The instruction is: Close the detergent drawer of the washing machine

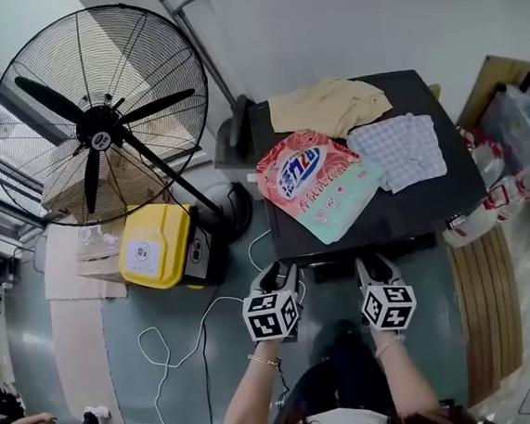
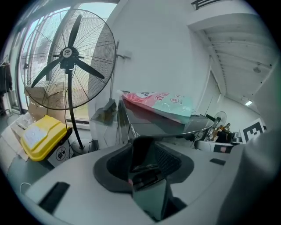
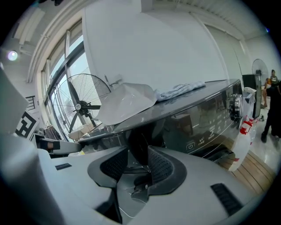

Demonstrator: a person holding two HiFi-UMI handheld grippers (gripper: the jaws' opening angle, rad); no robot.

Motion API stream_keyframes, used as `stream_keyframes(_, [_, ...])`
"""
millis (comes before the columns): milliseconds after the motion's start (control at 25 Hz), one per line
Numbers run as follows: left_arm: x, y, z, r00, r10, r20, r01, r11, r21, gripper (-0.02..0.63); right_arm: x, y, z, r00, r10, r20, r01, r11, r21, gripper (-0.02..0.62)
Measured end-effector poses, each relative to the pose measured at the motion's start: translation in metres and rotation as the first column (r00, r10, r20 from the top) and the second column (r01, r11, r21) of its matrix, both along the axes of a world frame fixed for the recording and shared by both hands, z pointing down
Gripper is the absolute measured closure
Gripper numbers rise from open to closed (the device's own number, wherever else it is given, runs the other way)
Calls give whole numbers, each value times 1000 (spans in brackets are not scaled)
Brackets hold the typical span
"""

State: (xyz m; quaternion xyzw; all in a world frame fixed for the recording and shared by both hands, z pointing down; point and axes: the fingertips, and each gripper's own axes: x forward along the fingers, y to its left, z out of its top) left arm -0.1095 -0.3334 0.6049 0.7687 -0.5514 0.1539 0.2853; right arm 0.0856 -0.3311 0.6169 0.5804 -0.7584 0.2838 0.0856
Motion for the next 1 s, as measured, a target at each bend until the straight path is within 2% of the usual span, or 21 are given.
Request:
stream_keyframes(160, [-2, 5, -9, 1000, 9, 2, -9, 1000, 19, 443, -7, -1, -15, 999, -41, -9, 41, 998, 50, 446])
stream_keyframes(480, [0, 19, -32, 1000, 29, 6, -30, 996, 80, 500, -16, 10, -43, 996, -85, -13, 86, 988, 128, 528])
stream_keyframes(640, [-3, 27, -45, 999, 38, 13, -39, 993, 115, 545, -21, 21, -56, 993, -107, -45, 113, 982, 153, 532])
stream_keyframes(1000, [-7, 51, -76, 999, 47, -9, -45, 983, 180, 572, -27, 45, -90, 991, -106, -86, 121, 973, 195, 554])
